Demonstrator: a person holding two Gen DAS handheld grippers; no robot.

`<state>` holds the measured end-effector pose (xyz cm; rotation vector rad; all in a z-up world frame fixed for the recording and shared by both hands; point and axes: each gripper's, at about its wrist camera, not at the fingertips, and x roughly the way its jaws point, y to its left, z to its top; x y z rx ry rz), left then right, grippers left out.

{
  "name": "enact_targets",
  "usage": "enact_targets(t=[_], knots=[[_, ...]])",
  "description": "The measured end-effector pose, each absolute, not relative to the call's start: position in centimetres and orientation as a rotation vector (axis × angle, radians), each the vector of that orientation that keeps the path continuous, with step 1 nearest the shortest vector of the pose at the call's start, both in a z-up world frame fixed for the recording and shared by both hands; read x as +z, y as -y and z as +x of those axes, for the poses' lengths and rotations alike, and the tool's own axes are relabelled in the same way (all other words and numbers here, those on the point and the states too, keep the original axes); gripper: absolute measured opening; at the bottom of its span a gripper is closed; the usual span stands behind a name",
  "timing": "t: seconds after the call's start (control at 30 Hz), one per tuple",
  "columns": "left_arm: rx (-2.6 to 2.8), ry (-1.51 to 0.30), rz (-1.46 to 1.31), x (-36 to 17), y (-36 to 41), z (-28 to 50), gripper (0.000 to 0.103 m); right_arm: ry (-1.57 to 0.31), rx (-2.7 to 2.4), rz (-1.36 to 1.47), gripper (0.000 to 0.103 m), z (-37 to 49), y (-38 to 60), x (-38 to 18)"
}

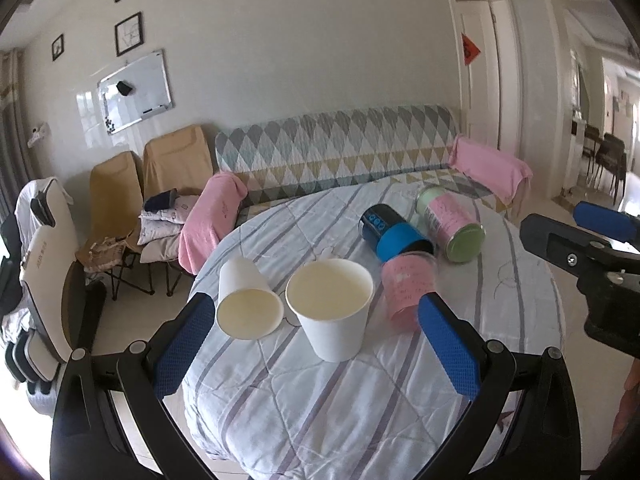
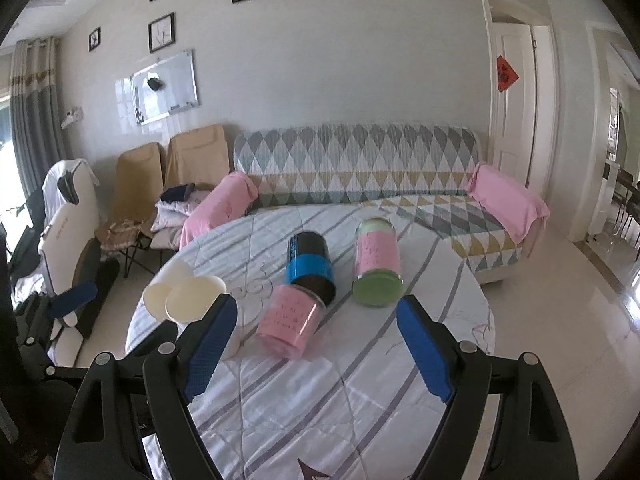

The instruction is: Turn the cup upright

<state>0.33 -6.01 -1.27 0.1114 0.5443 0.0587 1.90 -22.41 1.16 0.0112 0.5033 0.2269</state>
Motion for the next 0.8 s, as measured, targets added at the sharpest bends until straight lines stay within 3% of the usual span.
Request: enact_targets(t=[0.4, 0.8], knots=[[0.102, -0.521, 0.035, -1.1, 5.3, 0.2, 0.103, -0.346, 0.084, -0.014, 0.084, 0.6, 23.4, 1.6], [0.035, -0.562, -0.034, -1.3, 5.1, 0.4, 0.103, -0.462, 0.133, -0.067, 0.084, 1.2, 22.4, -0.2]])
